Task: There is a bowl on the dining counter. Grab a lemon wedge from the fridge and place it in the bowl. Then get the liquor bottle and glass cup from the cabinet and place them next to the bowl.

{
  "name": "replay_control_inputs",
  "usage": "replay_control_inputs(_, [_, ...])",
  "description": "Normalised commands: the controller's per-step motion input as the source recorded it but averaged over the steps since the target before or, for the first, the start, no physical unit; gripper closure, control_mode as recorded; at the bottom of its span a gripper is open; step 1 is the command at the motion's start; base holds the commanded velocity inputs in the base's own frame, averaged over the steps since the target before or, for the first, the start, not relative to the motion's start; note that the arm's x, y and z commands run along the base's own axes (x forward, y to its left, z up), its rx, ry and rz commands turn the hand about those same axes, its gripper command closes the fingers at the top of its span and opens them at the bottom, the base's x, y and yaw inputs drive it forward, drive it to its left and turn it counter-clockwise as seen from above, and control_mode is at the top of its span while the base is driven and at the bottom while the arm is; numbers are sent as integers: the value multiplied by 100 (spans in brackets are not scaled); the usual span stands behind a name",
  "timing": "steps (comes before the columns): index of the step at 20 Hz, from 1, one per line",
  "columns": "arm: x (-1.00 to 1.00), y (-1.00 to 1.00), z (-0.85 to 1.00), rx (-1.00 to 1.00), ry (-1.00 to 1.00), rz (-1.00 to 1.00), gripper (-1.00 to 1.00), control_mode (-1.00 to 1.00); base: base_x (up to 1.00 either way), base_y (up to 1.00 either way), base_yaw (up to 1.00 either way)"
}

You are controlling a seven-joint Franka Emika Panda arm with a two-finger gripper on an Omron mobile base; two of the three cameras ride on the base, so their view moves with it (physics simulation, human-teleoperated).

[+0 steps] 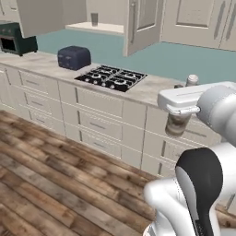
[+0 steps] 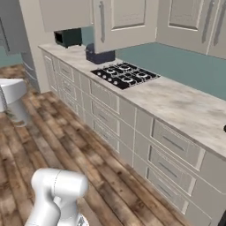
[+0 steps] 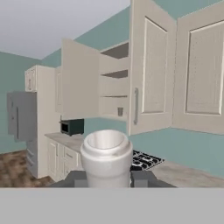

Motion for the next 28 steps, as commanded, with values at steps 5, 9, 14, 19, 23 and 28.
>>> replay_control_inputs(5, [0, 0, 0, 0, 0, 0, 100, 100, -100, -41, 17])
replay_control_inputs(9, [0, 0, 0, 0, 0, 0, 100, 100, -100, -20, 6])
replay_control_inputs(14, [0, 0, 0, 0, 0, 0, 100, 100, -100, -3, 6])
replay_control_inputs(19, [0, 0, 0, 0, 0, 0, 100, 100, -100, 14, 0])
replay_control_inputs(23, [0, 0, 0, 0, 0, 0, 100, 100, -100, 39, 0])
replay_control_inputs(28, [0, 0, 0, 0, 0, 0, 100, 100, -100, 66, -3])
